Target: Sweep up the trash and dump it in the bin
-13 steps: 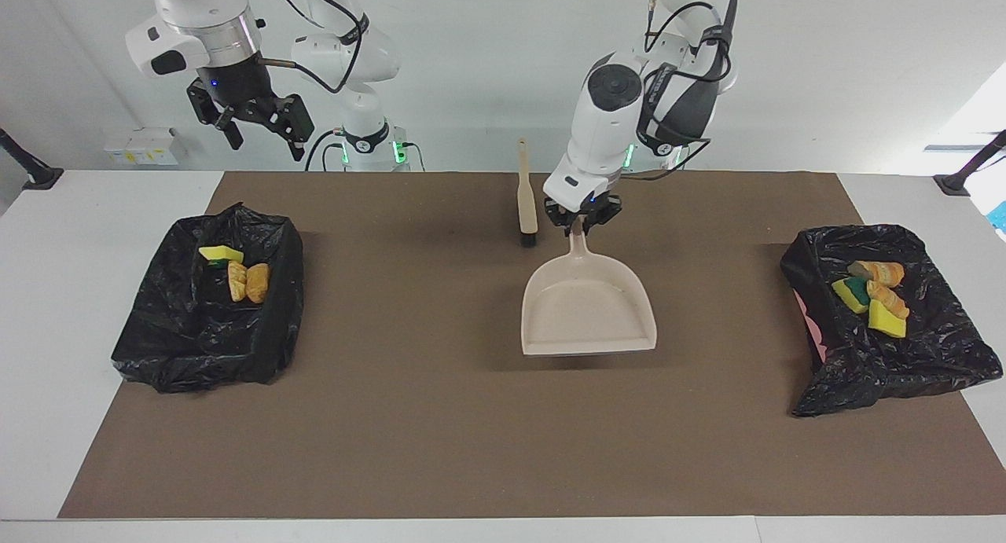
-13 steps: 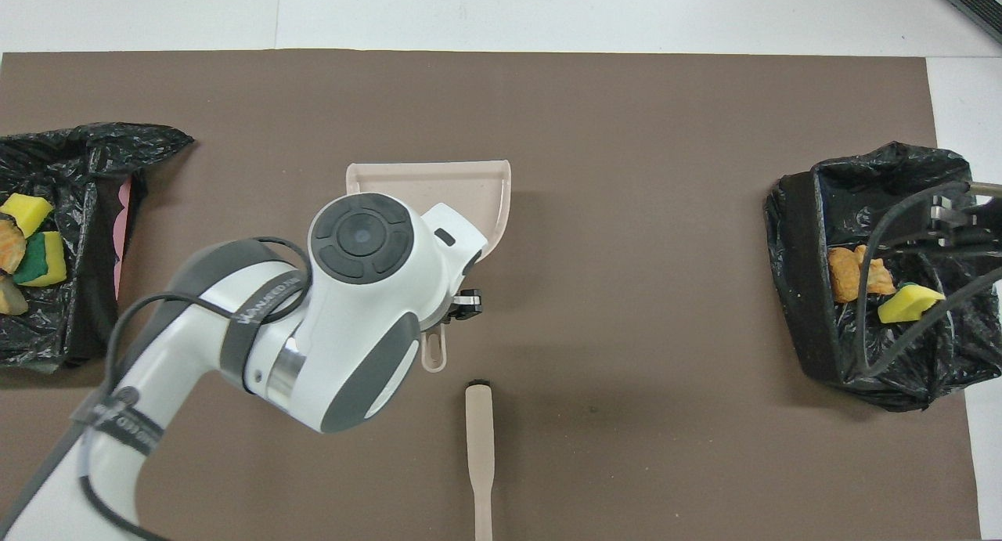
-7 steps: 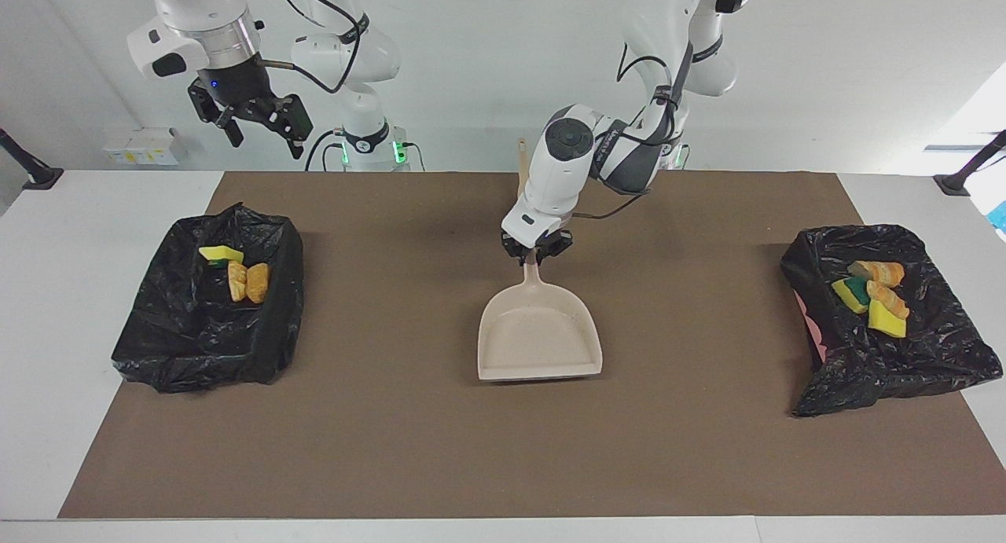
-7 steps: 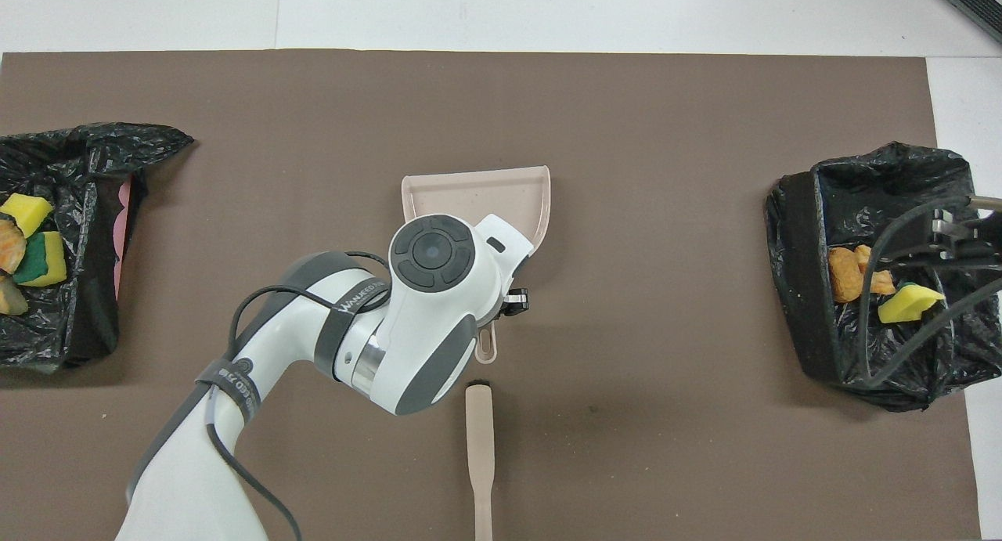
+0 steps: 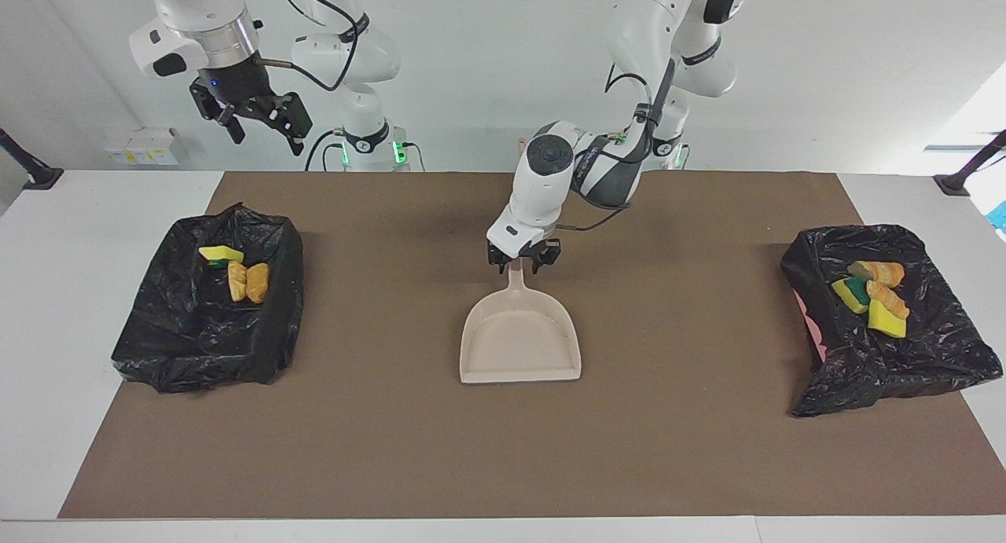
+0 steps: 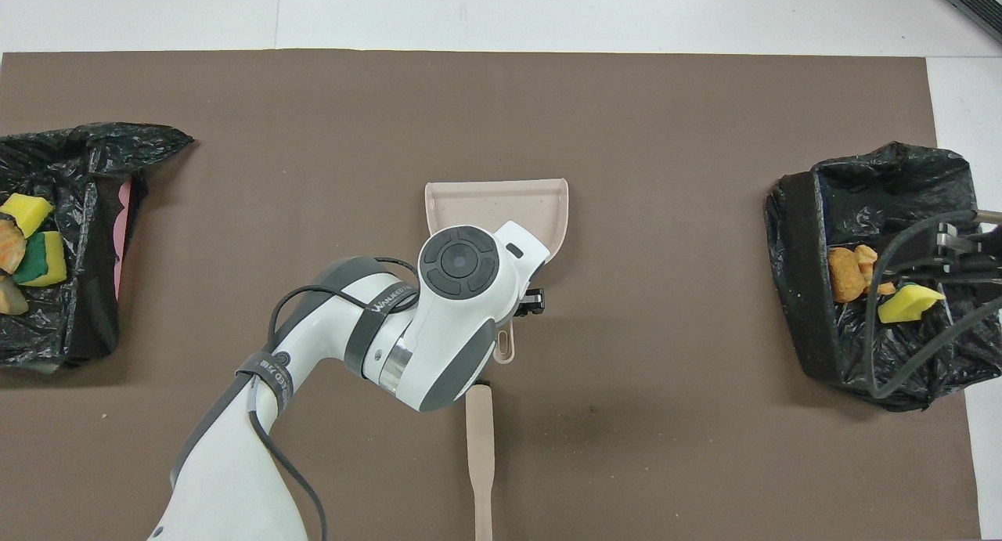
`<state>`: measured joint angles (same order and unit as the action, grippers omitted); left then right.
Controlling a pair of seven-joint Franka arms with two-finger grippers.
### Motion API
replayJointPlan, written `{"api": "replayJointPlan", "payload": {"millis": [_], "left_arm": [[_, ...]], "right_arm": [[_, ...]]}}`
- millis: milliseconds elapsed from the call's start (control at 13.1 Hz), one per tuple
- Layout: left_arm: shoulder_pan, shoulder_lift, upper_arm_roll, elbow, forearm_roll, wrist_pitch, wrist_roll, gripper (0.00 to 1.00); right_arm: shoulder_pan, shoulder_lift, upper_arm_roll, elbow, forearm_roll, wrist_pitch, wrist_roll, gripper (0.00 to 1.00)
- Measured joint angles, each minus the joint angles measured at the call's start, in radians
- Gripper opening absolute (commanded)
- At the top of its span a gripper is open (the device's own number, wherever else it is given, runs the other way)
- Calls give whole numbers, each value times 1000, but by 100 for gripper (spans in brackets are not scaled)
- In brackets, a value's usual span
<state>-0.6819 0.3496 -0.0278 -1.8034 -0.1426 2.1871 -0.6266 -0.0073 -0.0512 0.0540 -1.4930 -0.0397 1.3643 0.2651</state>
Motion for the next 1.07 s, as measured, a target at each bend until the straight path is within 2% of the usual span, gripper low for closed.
{"api": "replayJointPlan", "payload": {"millis": [459, 765, 1071], "left_arm": [[143, -104, 33, 28, 41, -103, 192, 100], [301, -147, 41, 77, 45, -204, 385, 100], [473, -234, 45, 128, 46, -369, 600, 100]], "right_arm": [[0, 0, 0, 0, 29, 0, 0, 100], [0, 0, 0, 0, 30, 0, 0, 100], [0, 0, 0, 0, 30, 0, 0, 100]]}}
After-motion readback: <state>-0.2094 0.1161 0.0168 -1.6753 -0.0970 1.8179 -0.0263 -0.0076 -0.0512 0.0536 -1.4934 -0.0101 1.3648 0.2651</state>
